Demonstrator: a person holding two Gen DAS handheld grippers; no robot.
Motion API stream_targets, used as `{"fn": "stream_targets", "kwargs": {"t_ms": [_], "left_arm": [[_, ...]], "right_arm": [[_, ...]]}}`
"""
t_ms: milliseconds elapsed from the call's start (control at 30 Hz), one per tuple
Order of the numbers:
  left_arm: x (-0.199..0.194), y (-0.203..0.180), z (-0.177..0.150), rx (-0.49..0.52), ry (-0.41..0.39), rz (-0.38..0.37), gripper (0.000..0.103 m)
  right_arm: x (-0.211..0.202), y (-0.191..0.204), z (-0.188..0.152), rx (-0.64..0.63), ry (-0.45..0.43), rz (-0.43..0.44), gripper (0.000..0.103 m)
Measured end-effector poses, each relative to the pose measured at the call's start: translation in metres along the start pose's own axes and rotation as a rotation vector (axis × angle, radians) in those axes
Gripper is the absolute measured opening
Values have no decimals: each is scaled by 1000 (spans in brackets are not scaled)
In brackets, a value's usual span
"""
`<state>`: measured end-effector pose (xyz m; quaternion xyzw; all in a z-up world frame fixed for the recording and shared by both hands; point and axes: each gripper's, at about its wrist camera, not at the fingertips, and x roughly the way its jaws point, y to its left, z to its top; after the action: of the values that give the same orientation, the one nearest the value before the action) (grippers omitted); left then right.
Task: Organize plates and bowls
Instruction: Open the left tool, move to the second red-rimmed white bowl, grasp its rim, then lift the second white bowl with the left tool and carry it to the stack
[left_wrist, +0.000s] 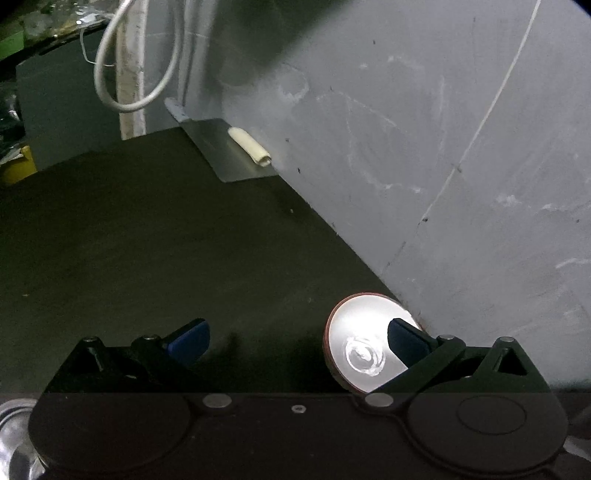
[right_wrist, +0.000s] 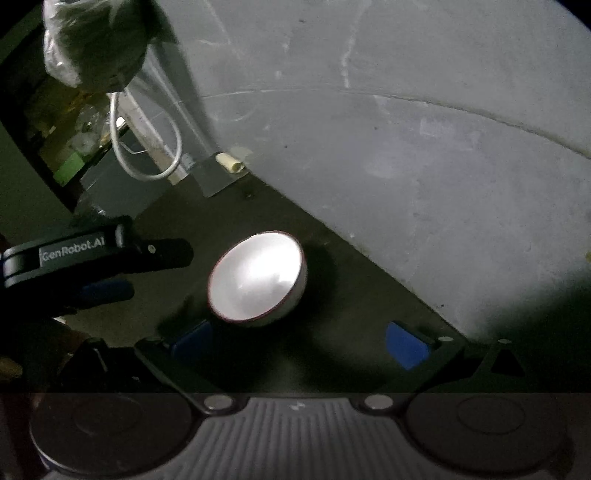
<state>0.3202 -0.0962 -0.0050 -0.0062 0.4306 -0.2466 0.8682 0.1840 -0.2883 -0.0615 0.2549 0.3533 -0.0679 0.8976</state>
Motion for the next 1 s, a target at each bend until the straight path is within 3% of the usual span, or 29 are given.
{"fn": "stream_targets", "kwargs": {"t_ms": [367,567,733,833,1000], "left_arm": [[21,5,4,-9,70,-26,91],[27,2,6,-8,94,-65,70],[32,-1,4,-4,124,-103,37],[34,-3,3,-7,135,-112,26],[36,-3,1,-14,133,-114,17]], "right_arm": [[19,0,8,36,-3,-5,78],[22,2,10,27,-4,-1,65],[28,4,13,21,1,-5,59],[30,5,14,20,4,7,47],[35,6,16,6,16,29,38]]}}
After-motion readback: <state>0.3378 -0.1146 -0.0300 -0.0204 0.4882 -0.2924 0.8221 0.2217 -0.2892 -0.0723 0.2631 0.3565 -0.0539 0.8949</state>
